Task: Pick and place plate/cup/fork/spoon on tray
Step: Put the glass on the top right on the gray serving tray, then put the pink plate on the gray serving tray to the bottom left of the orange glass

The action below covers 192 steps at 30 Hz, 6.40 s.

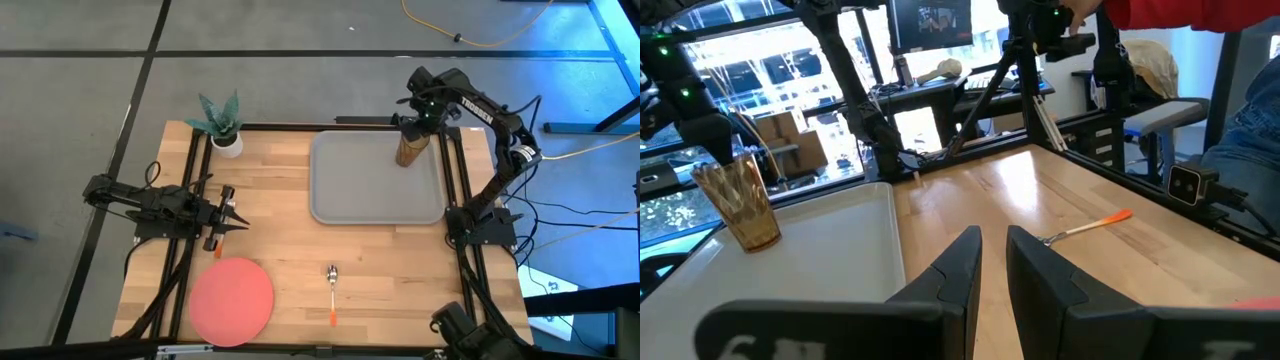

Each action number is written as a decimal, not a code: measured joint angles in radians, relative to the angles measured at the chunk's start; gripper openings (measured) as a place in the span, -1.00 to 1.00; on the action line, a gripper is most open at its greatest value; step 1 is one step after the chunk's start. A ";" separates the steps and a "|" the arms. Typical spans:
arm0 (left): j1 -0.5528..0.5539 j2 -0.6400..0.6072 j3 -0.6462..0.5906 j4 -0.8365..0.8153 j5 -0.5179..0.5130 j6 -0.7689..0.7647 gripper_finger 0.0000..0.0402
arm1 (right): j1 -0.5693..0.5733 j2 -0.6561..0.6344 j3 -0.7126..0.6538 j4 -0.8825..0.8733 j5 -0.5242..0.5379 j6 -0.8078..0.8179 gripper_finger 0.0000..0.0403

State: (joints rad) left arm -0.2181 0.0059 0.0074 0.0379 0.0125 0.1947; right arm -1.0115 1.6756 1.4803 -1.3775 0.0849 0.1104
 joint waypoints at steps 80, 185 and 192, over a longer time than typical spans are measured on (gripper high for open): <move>0.000 0.096 0.287 -0.405 -0.073 -0.403 -0.78 | 0.958 -0.591 -0.111 0.308 -0.522 -0.426 -0.64; -0.246 1.117 0.506 -0.599 0.081 -0.866 -0.78 | 0.958 -0.590 -0.112 0.453 -0.522 -0.382 -0.64; -0.246 1.120 0.506 -0.597 0.079 -0.867 -0.78 | 0.958 -0.590 -0.112 0.453 -0.522 -0.384 -0.64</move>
State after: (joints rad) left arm -0.4641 1.1263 0.5133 -0.5587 0.0917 -0.6720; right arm -0.0536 1.0855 1.3682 -0.9245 -0.4370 -0.2733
